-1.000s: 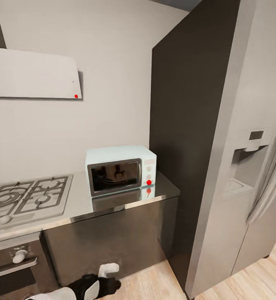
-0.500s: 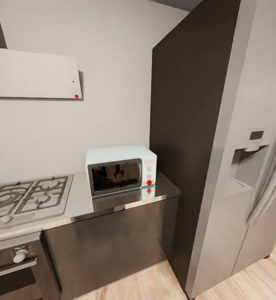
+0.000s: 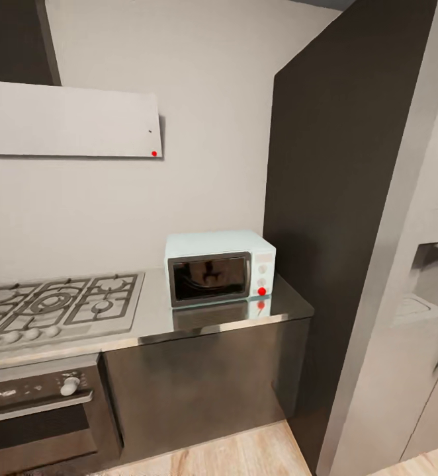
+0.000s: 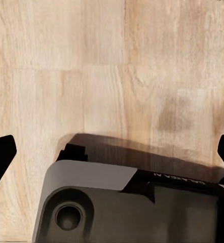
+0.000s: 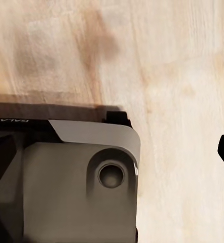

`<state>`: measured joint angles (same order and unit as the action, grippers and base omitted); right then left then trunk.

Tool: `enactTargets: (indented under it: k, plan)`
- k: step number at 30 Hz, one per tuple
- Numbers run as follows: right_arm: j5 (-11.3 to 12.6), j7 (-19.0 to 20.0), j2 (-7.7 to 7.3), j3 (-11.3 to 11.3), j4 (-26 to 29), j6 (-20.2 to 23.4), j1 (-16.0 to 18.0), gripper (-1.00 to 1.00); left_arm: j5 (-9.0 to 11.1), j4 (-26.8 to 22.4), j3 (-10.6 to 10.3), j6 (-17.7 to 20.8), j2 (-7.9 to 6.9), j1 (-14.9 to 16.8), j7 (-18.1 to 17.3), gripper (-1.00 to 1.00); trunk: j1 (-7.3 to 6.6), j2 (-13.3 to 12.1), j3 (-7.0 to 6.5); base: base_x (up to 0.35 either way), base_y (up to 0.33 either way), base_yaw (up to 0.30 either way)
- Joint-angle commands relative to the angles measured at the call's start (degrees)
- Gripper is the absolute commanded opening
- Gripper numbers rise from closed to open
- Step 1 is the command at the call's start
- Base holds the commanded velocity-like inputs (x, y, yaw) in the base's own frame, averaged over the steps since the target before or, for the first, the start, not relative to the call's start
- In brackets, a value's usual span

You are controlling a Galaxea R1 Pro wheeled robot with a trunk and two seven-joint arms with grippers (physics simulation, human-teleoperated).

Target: In the kitchen, take the popcorn bag from the countertop, put it into the microwave, and heat it until the popcorn is cooked so the cooked popcorn ends up inside the bag.

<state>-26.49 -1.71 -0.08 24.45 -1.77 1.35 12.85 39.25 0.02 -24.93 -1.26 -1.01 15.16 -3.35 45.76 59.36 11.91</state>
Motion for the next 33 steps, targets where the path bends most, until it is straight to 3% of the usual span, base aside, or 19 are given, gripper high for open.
enactTargets:
  k: [1, 5, 7, 23, 33]
  plan:
    - [-0.7, -0.1, -0.01, 0.4, -0.1, 0.2, 0.1, 1.0, 0.7, 0.1, -0.5, -0.1, 0.06, 0.0, -0.2, 1.0, 0.0, 0.0, 0.07, 0.0, 0.0, 0.273]
    - [-1.1, -0.1, -0.11, 0.4, 0.0, -0.3, 0.1, 1.0, 4.1, 0.1, -0.4, -0.1, 0.2, 0.0, -0.2, 1.0, 0.0, 0.0, 0.07, 0.0, 0.0, 0.273]
    - [-1.1, -0.1, -0.16, 0.3, 0.0, -0.5, 0.1, 1.0, 4.5, 0.1, -0.4, -0.1, 0.21, 0.0, -0.3, 1.0, 0.0, 0.0, 0.07, 0.0, 0.0, 0.272]
    - [-0.9, -0.1, -0.18, 0.3, 0.0, -0.5, 0.1, 1.0, 4.8, 0.1, -0.4, -0.1, 0.22, 0.0, -0.3, 1.0, 0.0, 0.0, 0.07, 0.0, 0.0, 0.271]
    - [-0.9, -0.1, -0.18, 0.3, 0.0, -0.4, 0.1, 1.0, 4.8, 0.1, -0.4, -0.1, 0.22, 0.0, -0.3, 1.0, 0.0, 0.0, 0.07, 0.0, 0.0, 0.042]
